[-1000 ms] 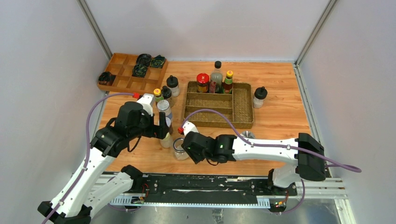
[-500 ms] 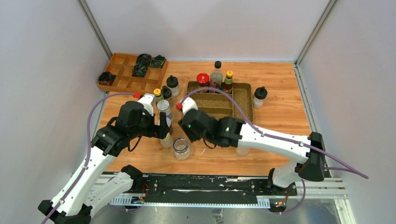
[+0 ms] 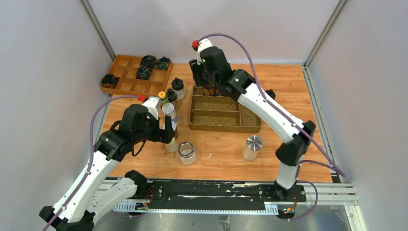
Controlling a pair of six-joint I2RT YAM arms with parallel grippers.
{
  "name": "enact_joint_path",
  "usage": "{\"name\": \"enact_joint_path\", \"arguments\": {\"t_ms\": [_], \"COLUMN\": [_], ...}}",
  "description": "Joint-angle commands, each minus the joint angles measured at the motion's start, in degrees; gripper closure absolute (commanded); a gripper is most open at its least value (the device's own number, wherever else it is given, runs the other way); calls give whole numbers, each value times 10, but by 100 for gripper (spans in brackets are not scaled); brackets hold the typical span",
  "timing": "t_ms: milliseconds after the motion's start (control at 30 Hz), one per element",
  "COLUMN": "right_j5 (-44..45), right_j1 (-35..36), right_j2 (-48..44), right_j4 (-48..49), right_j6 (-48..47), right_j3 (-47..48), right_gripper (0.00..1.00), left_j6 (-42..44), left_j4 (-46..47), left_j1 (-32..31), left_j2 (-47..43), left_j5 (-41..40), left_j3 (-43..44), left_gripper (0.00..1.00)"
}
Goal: Organize the condiment bottles
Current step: Place the bottle in the storage box.
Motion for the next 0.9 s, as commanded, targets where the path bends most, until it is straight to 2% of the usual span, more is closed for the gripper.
{"name": "enact_joint_path", "arguments": {"t_ms": [0, 200, 500, 867], "right_j5": [-60, -88, -118, -170], "right_j1": [-30, -61, -94, -111], "right_j2": [82, 162, 202, 265], "right_j4": [-25, -19, 45, 66], "right_j6": [-39, -38, -40, -33], "right_j3": [97, 160, 123, 145], "right_gripper": [63, 63, 63, 63], "left_j6": [4, 2, 6, 11], "left_j4": [-11, -11, -12, -13], "left_j1": [3, 3, 3, 3], "left_j2": [-14, -16, -11, -3], "left_j5": [15, 20, 19, 19], "left_j3": [6, 0, -5, -1], "left_gripper": [1, 1, 1, 1]}}
